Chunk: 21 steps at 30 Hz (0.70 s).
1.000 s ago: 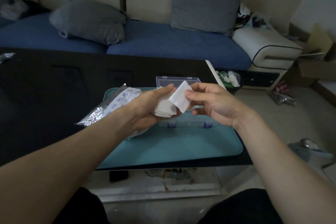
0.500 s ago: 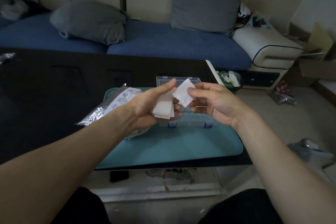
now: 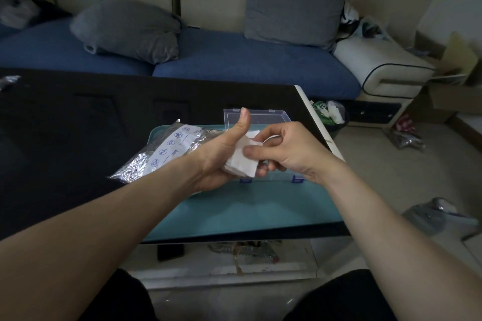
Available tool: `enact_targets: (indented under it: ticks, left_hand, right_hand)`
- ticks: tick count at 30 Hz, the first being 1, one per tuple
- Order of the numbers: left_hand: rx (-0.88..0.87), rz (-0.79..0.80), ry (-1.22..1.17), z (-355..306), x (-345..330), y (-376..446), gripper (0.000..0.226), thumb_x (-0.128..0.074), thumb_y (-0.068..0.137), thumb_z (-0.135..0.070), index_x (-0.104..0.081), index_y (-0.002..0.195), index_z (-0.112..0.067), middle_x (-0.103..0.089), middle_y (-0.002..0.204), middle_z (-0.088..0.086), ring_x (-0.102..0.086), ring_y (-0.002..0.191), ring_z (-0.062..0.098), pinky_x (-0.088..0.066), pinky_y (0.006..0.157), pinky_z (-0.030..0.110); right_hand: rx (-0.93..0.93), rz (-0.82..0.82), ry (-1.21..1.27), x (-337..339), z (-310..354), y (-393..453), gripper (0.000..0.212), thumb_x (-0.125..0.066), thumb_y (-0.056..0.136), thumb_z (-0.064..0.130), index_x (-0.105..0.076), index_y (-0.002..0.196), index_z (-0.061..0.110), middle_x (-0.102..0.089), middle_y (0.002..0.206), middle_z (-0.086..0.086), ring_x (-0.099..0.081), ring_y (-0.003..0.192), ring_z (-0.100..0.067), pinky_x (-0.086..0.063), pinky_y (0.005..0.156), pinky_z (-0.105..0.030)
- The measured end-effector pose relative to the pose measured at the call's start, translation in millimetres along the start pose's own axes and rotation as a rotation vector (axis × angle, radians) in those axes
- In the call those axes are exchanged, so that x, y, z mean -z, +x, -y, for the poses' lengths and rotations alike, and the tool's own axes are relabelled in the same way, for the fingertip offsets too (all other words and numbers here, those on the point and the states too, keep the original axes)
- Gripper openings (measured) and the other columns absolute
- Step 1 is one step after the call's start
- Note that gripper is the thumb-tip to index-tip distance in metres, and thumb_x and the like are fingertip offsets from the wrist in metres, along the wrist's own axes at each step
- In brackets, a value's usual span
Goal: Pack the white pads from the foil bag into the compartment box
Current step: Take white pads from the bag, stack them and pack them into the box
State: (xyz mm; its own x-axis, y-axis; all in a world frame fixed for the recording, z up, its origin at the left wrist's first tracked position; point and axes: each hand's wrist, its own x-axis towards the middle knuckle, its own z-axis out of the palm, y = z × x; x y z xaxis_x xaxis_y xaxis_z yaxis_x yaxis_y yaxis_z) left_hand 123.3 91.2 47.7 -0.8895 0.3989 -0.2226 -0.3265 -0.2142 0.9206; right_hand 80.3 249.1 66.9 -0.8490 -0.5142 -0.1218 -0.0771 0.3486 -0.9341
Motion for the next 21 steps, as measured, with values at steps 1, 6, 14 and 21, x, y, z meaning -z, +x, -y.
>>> enact_targets:
  ticks: [1,6,14,21]
  left_hand:
    - [-0.001,-0.010,-0.005,0,0,0,0.084,-0.021,0.089,-0.078,-0.076,0.089,-0.015,-0.064,0.083,0.012,-0.056,0.069,0.018,-0.042,0.073,0.029]
    - [-0.021,-0.106,0.046,0,2,3,0.075,-0.030,0.089,-0.076,-0.060,0.110,-0.010,-0.057,0.075,0.007,-0.054,0.062,0.017,-0.042,0.065,0.027]
    - [-0.042,-0.177,-0.117,-4,-1,-2,0.060,-0.044,0.095,-0.058,-0.065,0.114,-0.005,-0.074,0.098,0.014,-0.072,0.089,0.024,-0.060,0.078,0.033]
    - [-0.038,-0.201,-0.101,-3,-2,-3,0.042,-0.063,0.089,-0.036,-0.062,0.122,-0.010,-0.063,0.110,0.016,-0.063,0.094,0.029,-0.044,0.083,0.043]
  right_hand:
    - [0.009,-0.032,-0.043,-1,1,1,0.028,-0.087,0.076,0.022,-0.066,0.090,0.009,-0.067,0.057,0.003,-0.055,0.045,-0.006,-0.039,0.049,-0.018]
    - [0.071,-0.183,-0.297,-11,0,6,0.028,-0.087,0.075,0.032,-0.068,0.093,0.020,-0.062,0.073,0.012,-0.056,0.060,0.004,-0.044,0.062,-0.013]
    - [0.224,0.060,-0.495,-14,-1,2,0.086,-0.096,0.059,0.039,-0.051,0.132,0.028,-0.061,0.123,0.009,-0.062,0.109,-0.005,-0.054,0.095,-0.032]
    - [0.231,-0.048,-0.431,-19,0,4,0.087,-0.098,0.054,0.036,-0.056,0.130,0.027,-0.064,0.119,0.013,-0.061,0.111,-0.005,-0.052,0.098,-0.031]
